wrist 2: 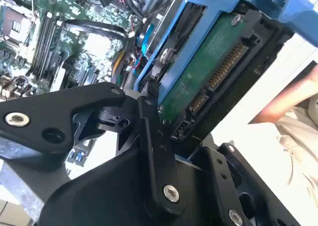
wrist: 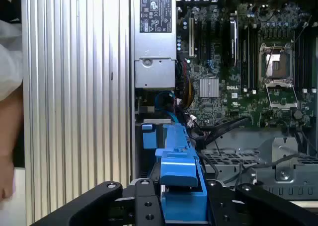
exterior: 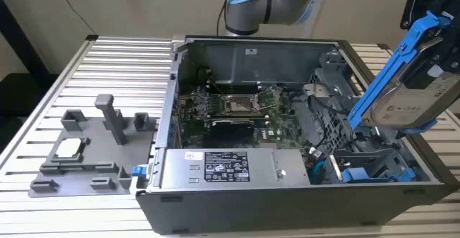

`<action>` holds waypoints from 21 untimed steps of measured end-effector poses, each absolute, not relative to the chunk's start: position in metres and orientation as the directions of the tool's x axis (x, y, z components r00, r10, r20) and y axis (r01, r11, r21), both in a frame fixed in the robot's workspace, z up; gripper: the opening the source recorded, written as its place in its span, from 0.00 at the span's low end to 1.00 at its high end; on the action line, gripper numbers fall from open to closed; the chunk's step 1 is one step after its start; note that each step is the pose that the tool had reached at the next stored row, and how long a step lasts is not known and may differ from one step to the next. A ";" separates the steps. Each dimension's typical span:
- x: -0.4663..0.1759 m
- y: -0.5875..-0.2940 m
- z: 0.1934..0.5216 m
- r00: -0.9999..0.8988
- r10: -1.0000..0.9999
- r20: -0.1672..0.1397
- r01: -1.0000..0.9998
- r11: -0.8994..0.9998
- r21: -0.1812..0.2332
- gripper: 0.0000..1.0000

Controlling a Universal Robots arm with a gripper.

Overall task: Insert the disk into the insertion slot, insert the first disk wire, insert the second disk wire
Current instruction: 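Insert the disk into the insertion slot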

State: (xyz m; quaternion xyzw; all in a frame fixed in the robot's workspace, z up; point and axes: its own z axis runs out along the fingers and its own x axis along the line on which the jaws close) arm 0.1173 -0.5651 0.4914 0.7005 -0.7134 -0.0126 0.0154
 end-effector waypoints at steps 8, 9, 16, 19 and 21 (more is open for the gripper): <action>0.118 -0.565 0.490 -0.018 -1.000 0.005 -0.999 0.018 0.040 0.33; 0.118 -0.565 0.490 -0.018 -1.000 0.005 -0.999 0.018 0.040 0.33; 0.119 -0.566 0.485 -0.018 -1.000 0.004 -0.999 0.018 0.040 0.33; 0.119 -0.567 0.483 -0.018 -1.000 0.005 -0.999 0.018 0.040 0.33; 0.119 -0.568 0.481 -0.018 -1.000 0.005 -0.999 0.018 0.040 0.33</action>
